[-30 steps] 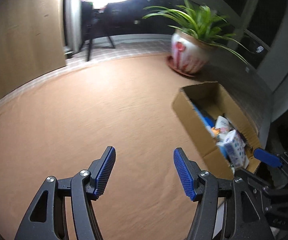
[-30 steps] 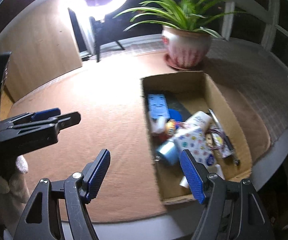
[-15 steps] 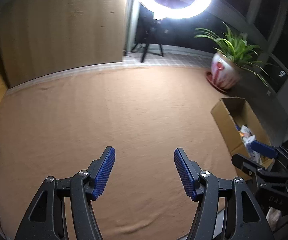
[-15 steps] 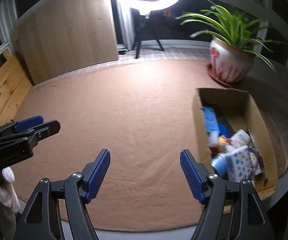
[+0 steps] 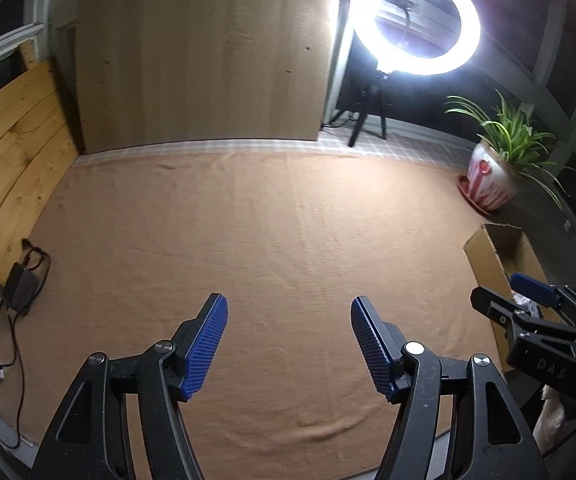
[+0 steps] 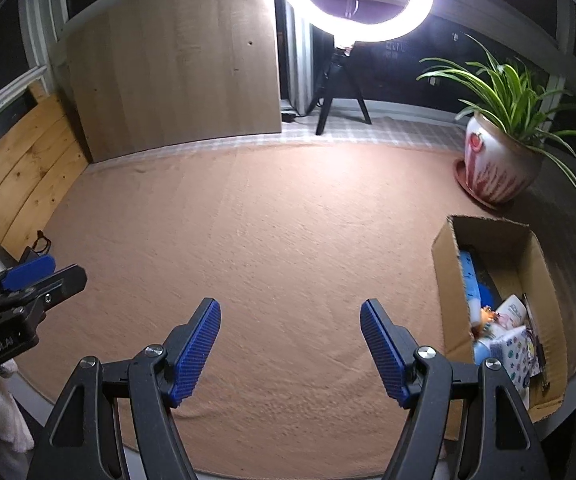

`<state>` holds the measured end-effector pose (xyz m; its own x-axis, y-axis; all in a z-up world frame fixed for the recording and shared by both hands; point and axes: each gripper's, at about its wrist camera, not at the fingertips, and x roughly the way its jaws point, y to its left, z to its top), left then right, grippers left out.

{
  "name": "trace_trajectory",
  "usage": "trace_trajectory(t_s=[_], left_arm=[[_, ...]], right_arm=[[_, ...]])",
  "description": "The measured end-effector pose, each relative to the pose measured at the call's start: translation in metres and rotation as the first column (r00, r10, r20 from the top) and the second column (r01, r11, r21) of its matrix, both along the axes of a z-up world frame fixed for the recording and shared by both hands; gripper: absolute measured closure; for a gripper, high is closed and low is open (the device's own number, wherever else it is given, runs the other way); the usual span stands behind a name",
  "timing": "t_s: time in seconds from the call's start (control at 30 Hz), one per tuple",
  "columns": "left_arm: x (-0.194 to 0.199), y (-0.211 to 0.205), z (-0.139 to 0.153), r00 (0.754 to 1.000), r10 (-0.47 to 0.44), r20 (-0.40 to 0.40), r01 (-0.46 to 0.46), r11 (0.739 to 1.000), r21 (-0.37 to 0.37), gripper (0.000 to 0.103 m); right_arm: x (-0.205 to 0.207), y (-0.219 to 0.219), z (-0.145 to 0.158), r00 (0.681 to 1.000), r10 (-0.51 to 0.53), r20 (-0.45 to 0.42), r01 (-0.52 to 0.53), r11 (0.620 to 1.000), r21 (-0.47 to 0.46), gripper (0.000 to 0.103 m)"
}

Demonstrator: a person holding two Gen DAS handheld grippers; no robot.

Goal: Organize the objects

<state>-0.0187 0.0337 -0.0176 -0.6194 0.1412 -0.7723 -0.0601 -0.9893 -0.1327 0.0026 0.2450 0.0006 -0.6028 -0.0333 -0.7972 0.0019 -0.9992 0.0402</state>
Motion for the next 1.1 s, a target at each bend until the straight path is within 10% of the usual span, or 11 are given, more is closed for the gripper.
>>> trace_trajectory(t_s=[1.1], left_arm=[[-0.011,-0.025,-0.015,0.997,0.062,0.035,-0.061,0.998,-0.022,0.031]], right_arm=[[-0.02,-0.023,-0.004,1.0,-0.007,-0.01,0.007,0.999,0.039,0.034]])
